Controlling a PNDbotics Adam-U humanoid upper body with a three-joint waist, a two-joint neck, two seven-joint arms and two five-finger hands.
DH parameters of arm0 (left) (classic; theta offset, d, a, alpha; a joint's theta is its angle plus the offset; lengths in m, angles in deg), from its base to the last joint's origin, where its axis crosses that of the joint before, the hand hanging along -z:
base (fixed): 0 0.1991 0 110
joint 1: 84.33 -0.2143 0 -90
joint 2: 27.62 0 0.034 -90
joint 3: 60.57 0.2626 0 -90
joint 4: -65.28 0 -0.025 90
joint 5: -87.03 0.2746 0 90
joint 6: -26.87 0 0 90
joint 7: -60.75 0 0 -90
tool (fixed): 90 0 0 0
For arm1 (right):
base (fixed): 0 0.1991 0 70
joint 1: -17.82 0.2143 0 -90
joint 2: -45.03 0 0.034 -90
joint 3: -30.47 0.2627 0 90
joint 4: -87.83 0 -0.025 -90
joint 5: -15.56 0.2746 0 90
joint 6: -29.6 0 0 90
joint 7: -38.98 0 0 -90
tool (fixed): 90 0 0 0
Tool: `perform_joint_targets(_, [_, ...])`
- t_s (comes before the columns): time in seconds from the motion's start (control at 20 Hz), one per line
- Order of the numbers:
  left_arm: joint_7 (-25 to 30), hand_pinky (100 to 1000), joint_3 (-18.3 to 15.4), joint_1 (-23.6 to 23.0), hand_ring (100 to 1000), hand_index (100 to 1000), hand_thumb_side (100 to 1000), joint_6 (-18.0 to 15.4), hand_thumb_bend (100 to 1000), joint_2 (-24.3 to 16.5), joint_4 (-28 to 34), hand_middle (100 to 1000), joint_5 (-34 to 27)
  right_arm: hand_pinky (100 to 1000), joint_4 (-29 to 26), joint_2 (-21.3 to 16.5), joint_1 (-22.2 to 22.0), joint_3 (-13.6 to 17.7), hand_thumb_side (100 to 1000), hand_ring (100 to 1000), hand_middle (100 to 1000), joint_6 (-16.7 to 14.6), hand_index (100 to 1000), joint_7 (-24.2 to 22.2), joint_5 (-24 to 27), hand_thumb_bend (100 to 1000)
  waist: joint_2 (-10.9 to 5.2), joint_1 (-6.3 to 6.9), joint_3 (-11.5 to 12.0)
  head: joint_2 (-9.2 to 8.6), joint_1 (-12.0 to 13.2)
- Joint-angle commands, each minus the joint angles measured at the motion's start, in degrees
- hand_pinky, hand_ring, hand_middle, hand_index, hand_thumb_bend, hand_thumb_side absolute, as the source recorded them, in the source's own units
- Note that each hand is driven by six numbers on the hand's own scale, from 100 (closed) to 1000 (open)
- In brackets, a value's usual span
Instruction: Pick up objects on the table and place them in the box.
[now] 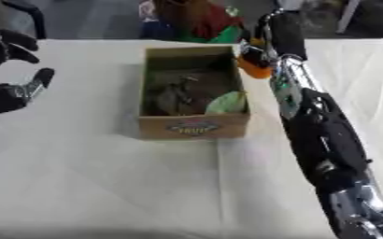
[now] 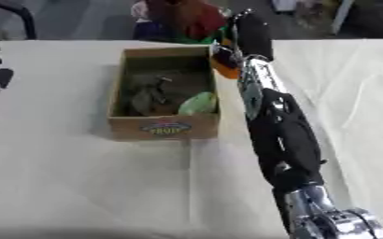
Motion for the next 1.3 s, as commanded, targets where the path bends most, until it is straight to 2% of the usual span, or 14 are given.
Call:
perform_joint_targets(0.05, [0.0,767,-0.6,0.8,612,707,100,-0.1,381,-1.0,0.8,618,-0.2,450,0.2,0.5,1.7,-1.9,226,675,464,-3.9,636,-3.5,2.1,100,-1.00,0.16,0.1,0.26,-0.2])
perform_joint_targets(0.1, [0.0,767,-0.6,0.8,612,706,100,-0.1,381,-1.0,0.8,618,-0.2,600,0.5,0.5,1.7,-2.2,233,805,595,-5.2,734,-5.4,1.9,100,-1.01,0.15,0.2,0.26,-0.1])
perform_joint_targets(0.15, [0.0,767,-0.6,0.8,612,706,100,-0.1,381,-1.1,0.8,618,-0.2,714,0.7,0.5,1.6,-2.4,237,892,721,-6.4,816,-7.2,1.6,100,-1.01,0.14,0.2,0.26,-0.1])
perform_joint_targets(0.25, [0.0,767,-0.7,0.8,612,706,100,-0.1,381,-1.1,0.8,617,-0.2,824,0.3,0.3,1.6,-2.0,218,979,814,-8.2,885,-10.1,1.3,100,-1.01,0.11,0.1,0.26,0.0])
perform_joint_targets(0.35, [-0.1,767,-0.7,0.7,612,706,100,-0.1,381,-1.1,0.7,617,-0.2,879,-0.6,0.0,1.5,-1.3,169,1000,859,-9.0,918,-11.0,1.7,100,-1.00,0.07,0.0,0.26,0.0])
perform_joint_targets(0.45, [0.0,767,-0.7,0.7,612,706,100,0.0,380,-1.0,0.7,617,-0.2,889,-1.8,-0.4,1.6,-0.7,116,1000,868,-9.2,927,-10.4,2.5,100,-0.99,0.05,-0.1,0.26,0.1])
perform_joint_targets(0.55, [0.0,767,-0.7,0.7,612,706,100,0.0,379,-1.0,0.7,617,-0.1,890,-3.2,-0.9,1.6,-0.1,100,1000,865,-9.0,934,-8.8,3.9,100,-0.98,0.05,-0.3,0.26,0.2])
perform_joint_targets(0.8, [0.0,768,-0.7,0.5,612,706,100,0.0,378,-1.1,0.6,617,-0.1,885,-6.0,-2.5,1.7,0.4,100,1000,855,-8.8,937,-6.5,8.2,100,-1.03,0.07,-0.6,0.26,0.3])
perform_joint_targets(1.05, [0.0,768,-0.7,0.4,612,706,100,-0.1,378,-1.1,0.6,617,-0.1,880,-6.5,-3.1,1.8,0.0,100,1000,850,-9.1,934,-7.1,10.1,100,-1.13,0.00,-0.7,0.26,0.3])
perform_joint_targets(1.3, [0.0,768,-0.7,0.4,611,706,100,0.0,377,-1.0,0.6,617,-0.1,867,-4.9,-2.6,1.7,-1.2,100,1000,842,-10.8,927,-9.0,10.8,100,-1.14,0.02,-0.7,0.26,0.3])
